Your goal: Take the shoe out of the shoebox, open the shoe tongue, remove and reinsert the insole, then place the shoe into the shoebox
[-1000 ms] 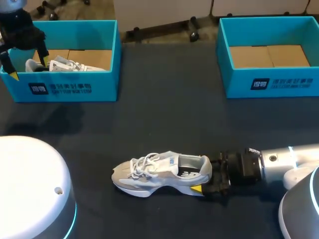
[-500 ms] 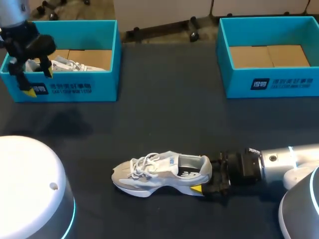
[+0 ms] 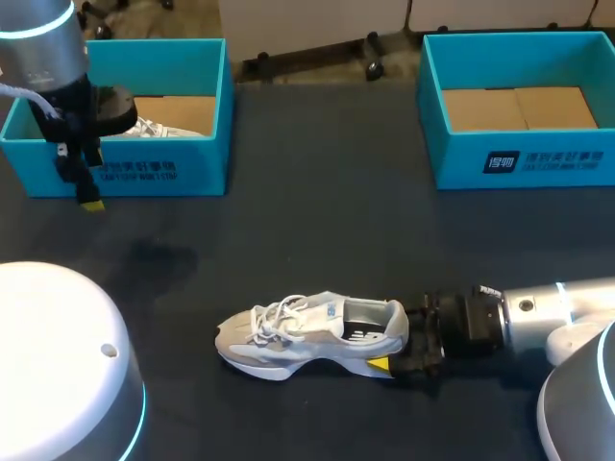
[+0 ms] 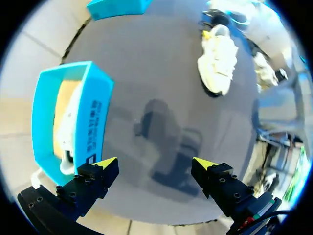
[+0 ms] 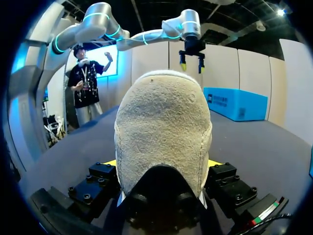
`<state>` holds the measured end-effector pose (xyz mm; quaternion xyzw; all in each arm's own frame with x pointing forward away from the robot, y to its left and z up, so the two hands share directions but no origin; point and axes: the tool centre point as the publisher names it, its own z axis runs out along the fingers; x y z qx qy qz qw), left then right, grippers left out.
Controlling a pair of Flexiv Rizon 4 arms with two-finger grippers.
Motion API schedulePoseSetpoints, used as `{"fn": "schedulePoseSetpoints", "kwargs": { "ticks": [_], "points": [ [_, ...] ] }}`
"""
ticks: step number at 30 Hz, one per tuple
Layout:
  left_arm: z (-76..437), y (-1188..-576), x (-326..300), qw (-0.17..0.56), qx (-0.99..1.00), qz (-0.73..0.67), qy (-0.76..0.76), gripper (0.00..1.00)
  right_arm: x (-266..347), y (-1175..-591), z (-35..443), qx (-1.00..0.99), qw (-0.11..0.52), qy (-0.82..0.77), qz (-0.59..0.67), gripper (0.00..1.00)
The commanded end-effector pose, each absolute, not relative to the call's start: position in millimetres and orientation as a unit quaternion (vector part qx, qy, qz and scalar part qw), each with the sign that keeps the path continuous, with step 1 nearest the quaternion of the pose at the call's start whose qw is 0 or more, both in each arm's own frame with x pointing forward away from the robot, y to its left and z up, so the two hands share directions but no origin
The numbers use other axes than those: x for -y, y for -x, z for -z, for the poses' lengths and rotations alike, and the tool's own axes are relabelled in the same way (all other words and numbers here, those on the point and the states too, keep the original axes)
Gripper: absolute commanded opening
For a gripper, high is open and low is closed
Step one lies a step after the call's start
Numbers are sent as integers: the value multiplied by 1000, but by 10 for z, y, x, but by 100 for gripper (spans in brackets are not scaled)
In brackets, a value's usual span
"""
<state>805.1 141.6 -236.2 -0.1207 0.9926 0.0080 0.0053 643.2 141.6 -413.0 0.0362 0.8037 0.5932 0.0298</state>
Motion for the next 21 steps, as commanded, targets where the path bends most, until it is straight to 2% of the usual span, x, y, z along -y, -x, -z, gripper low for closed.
{"fn": "schedulePoseSetpoints", "kwargs": {
  "ticks": [1, 4, 8, 15, 16, 17, 21],
  "points": [
    [2405, -7955, -1334, 37, -971, -6, 235, 100, -1426, -6441, 4111, -806, 28, -36, -591, 0],
    [2477, -7820, -1220, 19, -952, -11, 307, 100, -1426, -6441, 4111, -806, 28, -36, -591, 0],
    [2526, -7683, -1007, -55, -890, -23, 452, 100, -1426, -6441, 4111, -806, 28, -36, -591, 0],
    [2501, -7487, -642, -122, -827, -48, 547, 100, -1426, -6441, 4111, -806, 28, -36, -591, 0],
    [2496, -7452, -564, -118, -821, -52, 556, 100, -1426, -6441, 4111, -806, 28, -36, -591, 0],
    [2489, -7375, -440, -62, -815, -49, 574, 100, -1426, -6441, 4111, -806, 28, -36, -591, 0],
    [2489, -7375, -440, -62, -815, -49, 574, 100, -1426, -6441, 4111, -806, 28, -36, -591, 0]
  ]
}}
